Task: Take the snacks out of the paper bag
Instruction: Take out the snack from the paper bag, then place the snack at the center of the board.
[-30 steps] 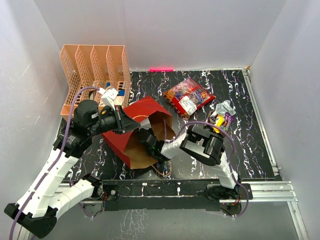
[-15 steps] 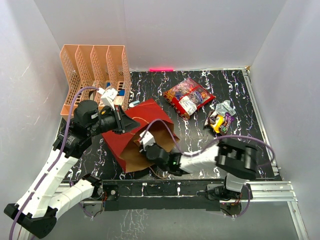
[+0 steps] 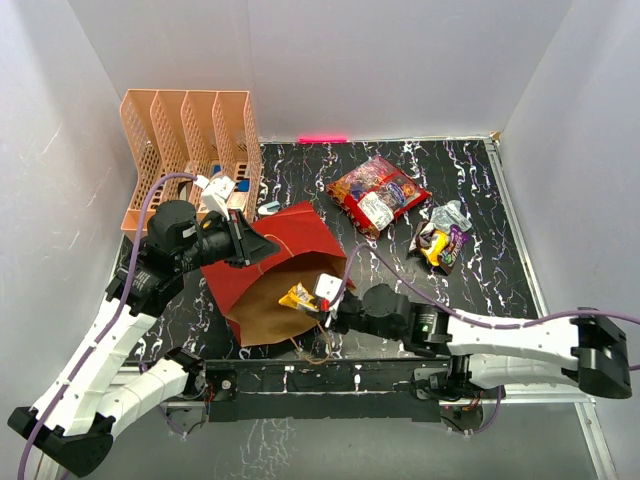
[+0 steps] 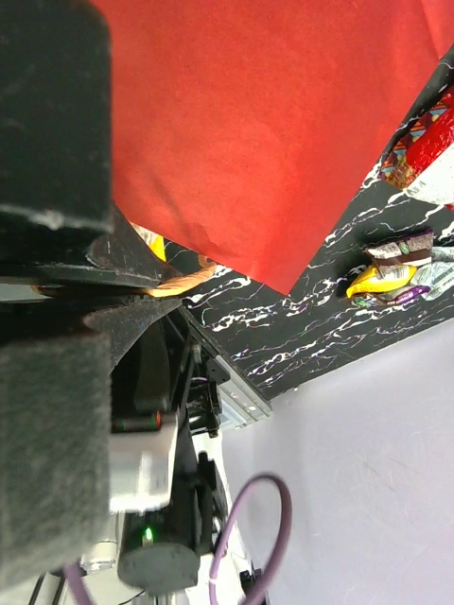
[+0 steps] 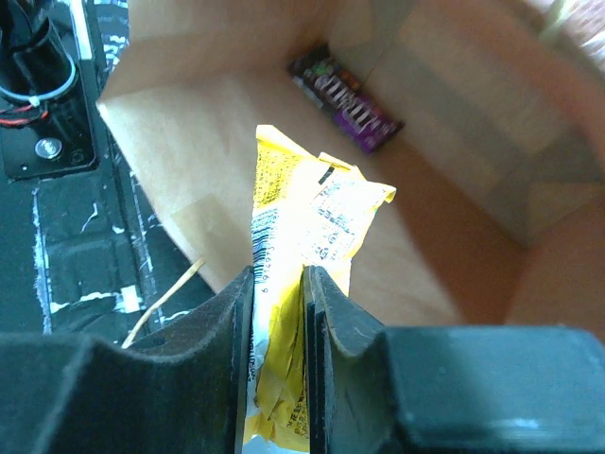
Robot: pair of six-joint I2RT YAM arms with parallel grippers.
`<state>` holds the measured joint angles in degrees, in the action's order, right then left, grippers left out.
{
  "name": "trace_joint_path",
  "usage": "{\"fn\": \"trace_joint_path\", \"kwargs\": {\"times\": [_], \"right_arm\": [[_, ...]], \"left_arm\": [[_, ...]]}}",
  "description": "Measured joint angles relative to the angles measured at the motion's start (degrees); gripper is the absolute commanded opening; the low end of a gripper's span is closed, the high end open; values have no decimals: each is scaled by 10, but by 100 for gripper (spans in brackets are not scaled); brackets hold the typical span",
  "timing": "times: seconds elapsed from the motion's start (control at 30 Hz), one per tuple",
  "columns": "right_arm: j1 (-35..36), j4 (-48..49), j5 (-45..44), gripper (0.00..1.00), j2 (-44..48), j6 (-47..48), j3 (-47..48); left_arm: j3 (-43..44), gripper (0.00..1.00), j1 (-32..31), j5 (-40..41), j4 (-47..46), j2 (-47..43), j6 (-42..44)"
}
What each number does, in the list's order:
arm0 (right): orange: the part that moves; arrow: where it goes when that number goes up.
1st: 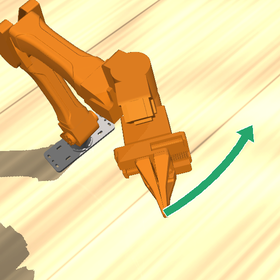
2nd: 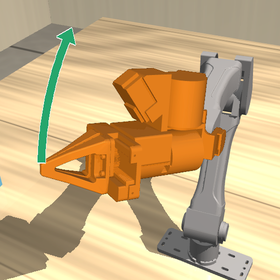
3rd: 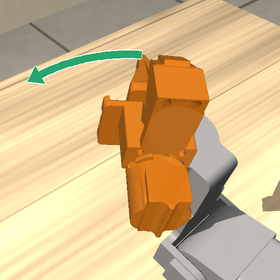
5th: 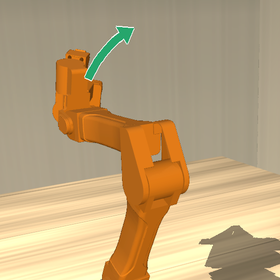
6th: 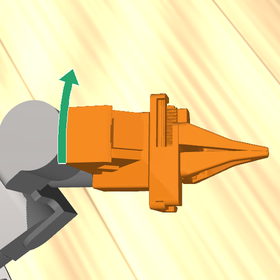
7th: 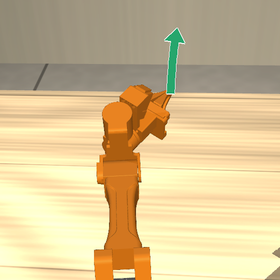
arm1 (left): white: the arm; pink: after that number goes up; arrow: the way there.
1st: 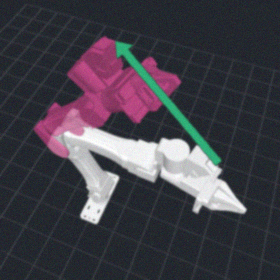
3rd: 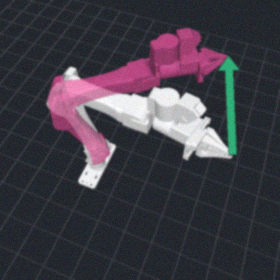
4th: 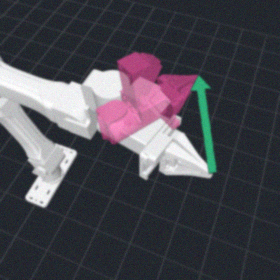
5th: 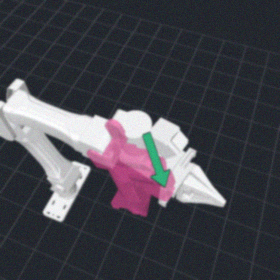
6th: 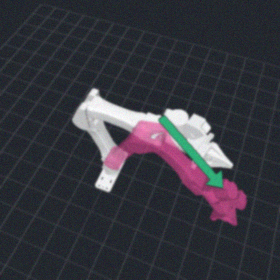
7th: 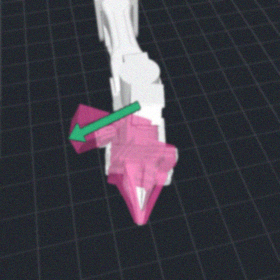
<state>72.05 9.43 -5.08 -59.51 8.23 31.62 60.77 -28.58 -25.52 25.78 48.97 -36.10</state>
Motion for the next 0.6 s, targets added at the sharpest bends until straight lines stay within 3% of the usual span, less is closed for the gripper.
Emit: {"fn": "trace_joint_path", "kwargs": {"times": [0.17,0.3,0.47,0.6], "right_arm": [[0,-46,-12,7,63,89,46],[0,-14,-46,7,95,165,62],[-25,122,-116,7,90,254,56],[-122,280,-233,7,21,257,55]], "left_arm": [[0,0,0,2,0,0,0],[0,0,0,3,0,1,0],[0,0,0,3,1,3,1],[0,0,0,5,1,4,0]]}}
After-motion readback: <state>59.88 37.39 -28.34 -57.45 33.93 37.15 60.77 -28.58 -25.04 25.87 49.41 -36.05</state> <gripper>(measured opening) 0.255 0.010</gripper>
